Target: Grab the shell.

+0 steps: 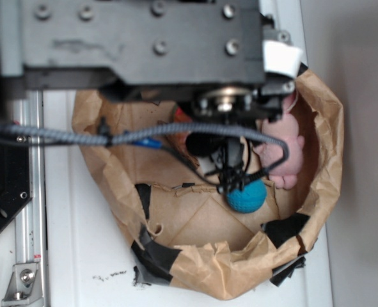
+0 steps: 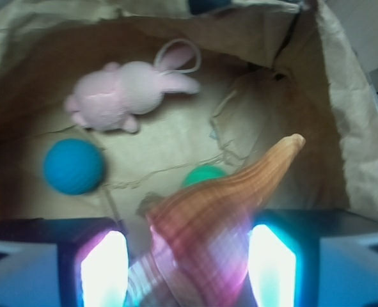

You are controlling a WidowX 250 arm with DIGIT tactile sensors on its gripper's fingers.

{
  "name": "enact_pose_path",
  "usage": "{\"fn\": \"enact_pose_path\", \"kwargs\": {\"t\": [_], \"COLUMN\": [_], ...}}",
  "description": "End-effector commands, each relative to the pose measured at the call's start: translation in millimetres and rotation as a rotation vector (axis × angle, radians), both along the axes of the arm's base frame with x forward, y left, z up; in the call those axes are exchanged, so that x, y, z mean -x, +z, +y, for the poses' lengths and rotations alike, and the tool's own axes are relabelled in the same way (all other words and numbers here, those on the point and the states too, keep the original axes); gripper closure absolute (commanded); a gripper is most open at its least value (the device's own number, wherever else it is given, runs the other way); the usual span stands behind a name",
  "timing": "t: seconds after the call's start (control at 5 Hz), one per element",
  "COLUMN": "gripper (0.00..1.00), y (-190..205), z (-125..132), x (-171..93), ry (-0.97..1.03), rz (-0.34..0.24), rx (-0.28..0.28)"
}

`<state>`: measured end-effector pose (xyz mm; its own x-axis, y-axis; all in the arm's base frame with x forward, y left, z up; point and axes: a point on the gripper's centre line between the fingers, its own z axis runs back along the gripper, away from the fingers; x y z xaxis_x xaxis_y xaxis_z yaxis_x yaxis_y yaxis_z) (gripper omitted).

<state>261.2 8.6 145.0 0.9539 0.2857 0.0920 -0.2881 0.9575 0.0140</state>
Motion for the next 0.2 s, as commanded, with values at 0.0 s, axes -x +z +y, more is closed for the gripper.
{"fn": "enact_pose_path", "kwargs": {"t": [0.0], "gripper": [1.0], "y": [19.0], "z": [-15.2], "x": [9.7], "ry": [-0.087], "rz": [-0.234], "rx": [0.032]}}
